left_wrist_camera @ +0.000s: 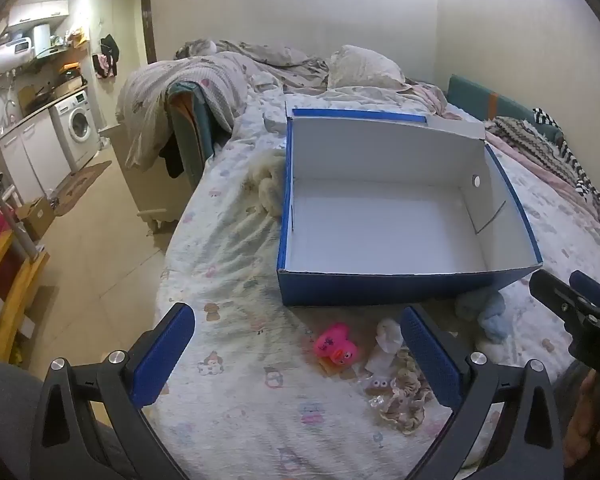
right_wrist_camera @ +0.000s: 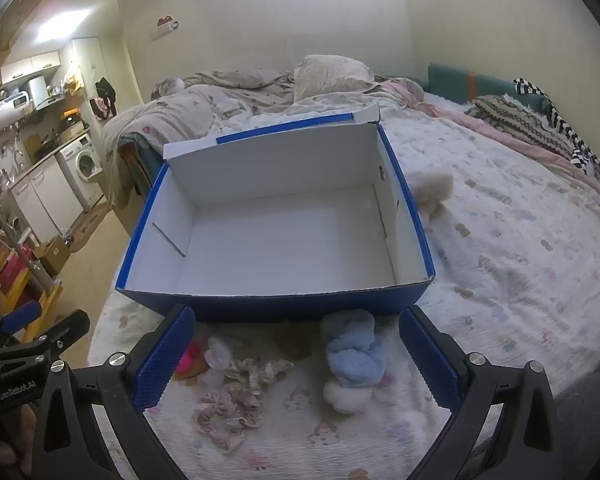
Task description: Organize soft objects
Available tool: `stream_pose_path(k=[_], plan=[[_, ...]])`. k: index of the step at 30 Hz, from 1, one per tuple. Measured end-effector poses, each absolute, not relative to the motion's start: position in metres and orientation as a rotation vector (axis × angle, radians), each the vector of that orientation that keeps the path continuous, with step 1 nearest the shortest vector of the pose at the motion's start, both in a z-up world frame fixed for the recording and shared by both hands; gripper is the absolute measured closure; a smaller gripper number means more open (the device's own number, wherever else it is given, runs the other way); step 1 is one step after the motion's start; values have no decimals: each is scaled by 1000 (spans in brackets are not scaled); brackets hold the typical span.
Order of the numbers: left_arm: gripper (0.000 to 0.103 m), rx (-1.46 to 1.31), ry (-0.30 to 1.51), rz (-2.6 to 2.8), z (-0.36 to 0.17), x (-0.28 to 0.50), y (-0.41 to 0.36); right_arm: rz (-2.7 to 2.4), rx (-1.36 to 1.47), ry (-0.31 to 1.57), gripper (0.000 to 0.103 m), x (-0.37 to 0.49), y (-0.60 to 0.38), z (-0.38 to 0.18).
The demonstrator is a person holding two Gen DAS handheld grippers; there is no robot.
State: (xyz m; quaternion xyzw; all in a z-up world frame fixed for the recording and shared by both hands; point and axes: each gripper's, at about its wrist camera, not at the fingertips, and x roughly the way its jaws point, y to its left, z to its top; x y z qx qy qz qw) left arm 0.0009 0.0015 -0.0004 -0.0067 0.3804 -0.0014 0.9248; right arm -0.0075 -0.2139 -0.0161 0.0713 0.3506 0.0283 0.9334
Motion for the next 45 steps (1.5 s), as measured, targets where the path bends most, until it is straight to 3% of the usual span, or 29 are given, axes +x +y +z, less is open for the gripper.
stream_pose_path(k=[45], plan=[[0,-1,742,17,5,-3,2,28,135,709,0,-9,-216,-14]])
